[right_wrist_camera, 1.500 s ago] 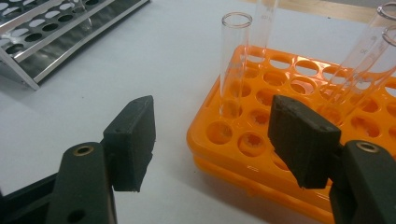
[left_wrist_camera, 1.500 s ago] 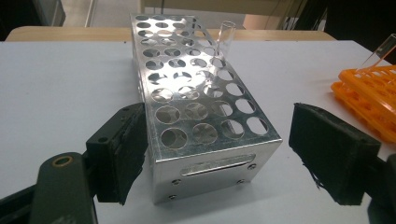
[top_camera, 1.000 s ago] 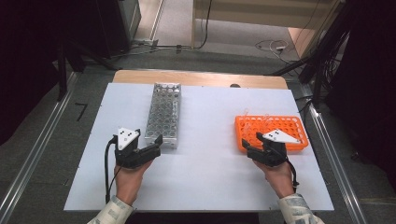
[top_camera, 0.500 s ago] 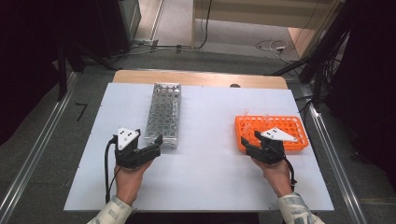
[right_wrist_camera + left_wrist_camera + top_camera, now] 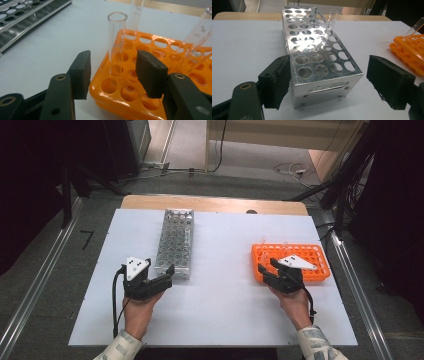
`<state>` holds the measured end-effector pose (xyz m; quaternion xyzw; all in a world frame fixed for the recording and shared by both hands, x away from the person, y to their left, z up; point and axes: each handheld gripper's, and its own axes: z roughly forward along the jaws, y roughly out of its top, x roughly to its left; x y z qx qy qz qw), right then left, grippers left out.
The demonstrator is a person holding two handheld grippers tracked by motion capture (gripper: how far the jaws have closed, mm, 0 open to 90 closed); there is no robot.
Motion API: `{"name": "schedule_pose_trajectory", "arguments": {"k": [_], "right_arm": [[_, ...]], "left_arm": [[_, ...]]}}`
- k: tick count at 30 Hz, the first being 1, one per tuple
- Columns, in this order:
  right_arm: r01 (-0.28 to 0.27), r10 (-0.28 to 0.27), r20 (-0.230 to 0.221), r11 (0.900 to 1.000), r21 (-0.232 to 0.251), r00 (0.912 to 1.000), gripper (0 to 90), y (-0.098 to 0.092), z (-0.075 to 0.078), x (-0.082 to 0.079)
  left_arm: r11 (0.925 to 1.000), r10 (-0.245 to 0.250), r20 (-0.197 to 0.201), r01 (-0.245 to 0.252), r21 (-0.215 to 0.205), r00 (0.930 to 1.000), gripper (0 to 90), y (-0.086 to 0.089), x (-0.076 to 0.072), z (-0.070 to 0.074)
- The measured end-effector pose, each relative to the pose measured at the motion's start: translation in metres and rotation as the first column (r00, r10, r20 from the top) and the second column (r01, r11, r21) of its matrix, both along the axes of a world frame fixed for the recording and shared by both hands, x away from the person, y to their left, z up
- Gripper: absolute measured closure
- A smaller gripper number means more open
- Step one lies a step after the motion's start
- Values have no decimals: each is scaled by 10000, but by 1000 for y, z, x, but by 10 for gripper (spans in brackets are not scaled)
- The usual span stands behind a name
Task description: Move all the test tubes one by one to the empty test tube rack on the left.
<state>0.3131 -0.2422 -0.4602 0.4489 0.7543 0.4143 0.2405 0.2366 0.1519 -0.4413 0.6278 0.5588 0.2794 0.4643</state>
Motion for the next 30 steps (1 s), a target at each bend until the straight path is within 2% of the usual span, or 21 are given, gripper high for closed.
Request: {"name": "schedule_pose_trajectory", "arguments": {"k": [24,30], "right_arm": [[138,-138,18,9997,-197,9999,687,6,-7,14],[182,-180,117,9997,-164,9998,727,5,-3,14]], "left_arm": [[10000,-26,-67,27,66,10000,197,-1,1,-2],[10000,3,-53,-3,5,10000,197,0,1,-2]]}}
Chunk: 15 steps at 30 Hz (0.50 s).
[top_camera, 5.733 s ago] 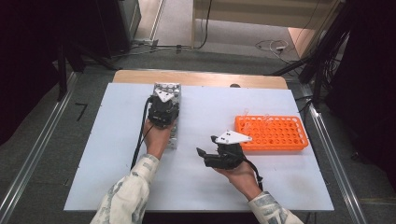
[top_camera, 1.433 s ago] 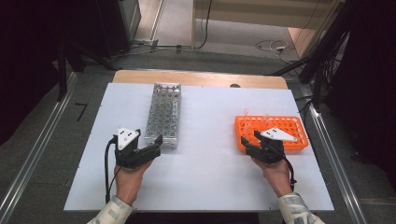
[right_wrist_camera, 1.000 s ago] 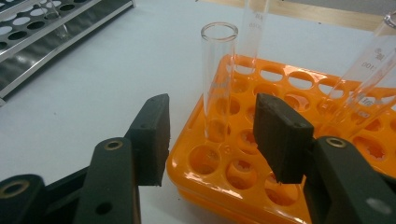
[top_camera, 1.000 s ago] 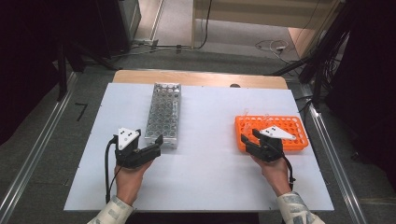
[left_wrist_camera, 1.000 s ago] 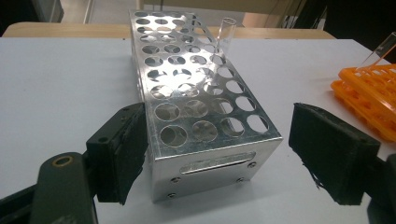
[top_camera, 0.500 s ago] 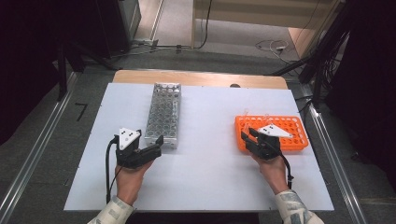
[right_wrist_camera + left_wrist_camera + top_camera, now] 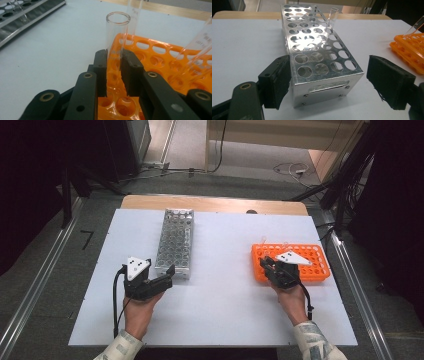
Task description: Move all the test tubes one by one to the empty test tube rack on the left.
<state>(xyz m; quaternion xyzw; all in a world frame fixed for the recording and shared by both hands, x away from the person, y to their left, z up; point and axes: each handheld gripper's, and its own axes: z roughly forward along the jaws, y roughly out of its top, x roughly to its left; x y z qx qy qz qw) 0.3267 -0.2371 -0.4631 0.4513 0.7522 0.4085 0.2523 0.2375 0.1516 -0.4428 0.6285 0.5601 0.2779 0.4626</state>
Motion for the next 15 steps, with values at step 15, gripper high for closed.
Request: {"name": "schedule_pose_trajectory", "arguments": {"k": [15], "right_arm": [[-68,-7,1074,9976,694,9942,736,-4,38,-17]], "left_arm": [[9997,-247,-3,247,-4,9997,196,-2,0,1]]}}
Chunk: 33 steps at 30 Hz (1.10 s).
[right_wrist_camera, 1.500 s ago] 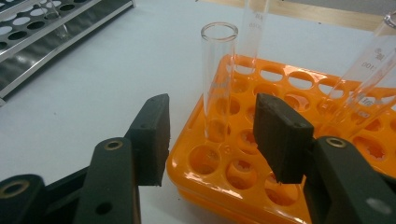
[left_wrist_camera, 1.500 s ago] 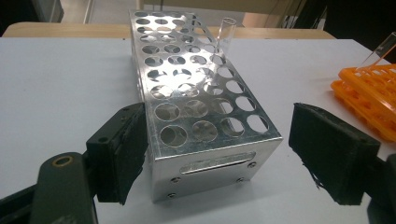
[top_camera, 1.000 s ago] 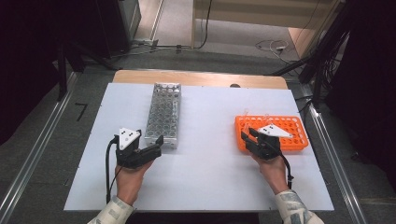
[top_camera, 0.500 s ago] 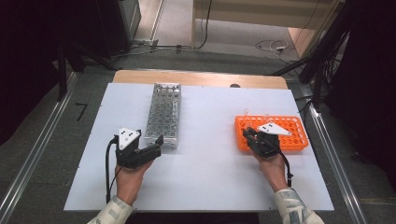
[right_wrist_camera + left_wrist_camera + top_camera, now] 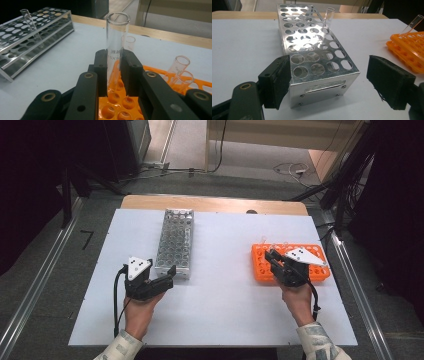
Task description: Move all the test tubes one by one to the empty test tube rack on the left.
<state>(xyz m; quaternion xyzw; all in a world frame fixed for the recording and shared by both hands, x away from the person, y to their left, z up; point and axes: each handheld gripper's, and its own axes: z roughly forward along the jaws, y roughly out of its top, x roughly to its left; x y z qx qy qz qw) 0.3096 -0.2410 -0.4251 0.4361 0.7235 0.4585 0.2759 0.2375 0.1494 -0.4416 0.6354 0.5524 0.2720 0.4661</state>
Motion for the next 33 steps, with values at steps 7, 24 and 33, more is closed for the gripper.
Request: {"name": "schedule_pose_trajectory", "arguments": {"k": [7,24,33], "right_arm": [[-464,463,117,9989,67,9989,736,11,5,-9],[-2391,2371,-498,9702,-393,9702,736,68,-12,-29],[-3128,3070,-771,9465,-797,9486,737,95,-24,-37]], "left_arm": [[9998,-194,9,194,46,9998,196,-4,-1,1],[9954,-953,128,951,108,9954,200,-24,-3,4],[9896,-1440,238,1440,33,9893,231,-37,-4,6]]}}
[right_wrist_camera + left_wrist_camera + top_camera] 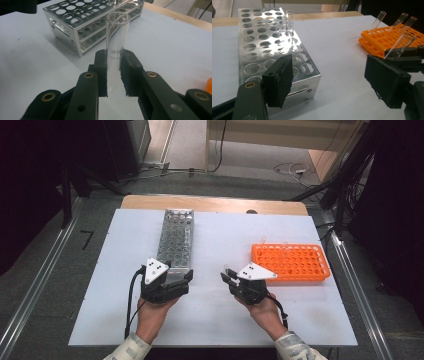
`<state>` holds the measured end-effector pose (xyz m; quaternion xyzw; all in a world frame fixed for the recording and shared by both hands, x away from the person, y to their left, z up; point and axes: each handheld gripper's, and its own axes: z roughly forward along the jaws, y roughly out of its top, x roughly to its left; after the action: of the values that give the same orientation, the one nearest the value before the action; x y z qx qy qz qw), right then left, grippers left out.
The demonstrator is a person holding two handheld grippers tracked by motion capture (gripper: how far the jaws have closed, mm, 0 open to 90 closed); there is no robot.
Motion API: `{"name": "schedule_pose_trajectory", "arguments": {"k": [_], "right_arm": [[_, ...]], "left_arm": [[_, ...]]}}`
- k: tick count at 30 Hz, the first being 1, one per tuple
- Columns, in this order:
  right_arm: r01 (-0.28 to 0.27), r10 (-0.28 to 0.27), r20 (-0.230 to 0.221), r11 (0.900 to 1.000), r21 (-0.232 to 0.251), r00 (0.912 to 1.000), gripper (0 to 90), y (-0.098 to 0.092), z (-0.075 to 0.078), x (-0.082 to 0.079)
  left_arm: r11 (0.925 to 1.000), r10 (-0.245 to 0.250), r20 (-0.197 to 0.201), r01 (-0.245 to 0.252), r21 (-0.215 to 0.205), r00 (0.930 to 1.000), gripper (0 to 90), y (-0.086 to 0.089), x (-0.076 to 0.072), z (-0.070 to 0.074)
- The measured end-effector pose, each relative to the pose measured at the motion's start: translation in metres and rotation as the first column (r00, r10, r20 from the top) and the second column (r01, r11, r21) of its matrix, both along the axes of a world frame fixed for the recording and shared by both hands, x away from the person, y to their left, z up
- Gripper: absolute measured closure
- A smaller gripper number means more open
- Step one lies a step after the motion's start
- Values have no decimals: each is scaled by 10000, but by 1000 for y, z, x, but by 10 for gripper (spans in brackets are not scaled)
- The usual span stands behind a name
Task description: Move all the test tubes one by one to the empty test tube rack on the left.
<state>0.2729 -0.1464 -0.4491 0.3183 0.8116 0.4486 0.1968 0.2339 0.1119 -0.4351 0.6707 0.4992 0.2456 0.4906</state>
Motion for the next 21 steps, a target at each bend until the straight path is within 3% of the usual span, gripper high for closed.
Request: {"name": "schedule_pose_trajectory", "arguments": {"k": [13,21], "right_arm": [[-688,684,-143,9971,-311,9976,736,25,-9,-5],[-910,903,-208,9952,-368,9957,736,35,-11,-5]], "left_arm": [[9950,-987,58,986,164,9951,292,-25,1,0],[9870,-1589,73,1586,278,9873,368,-35,0,-1]]}}
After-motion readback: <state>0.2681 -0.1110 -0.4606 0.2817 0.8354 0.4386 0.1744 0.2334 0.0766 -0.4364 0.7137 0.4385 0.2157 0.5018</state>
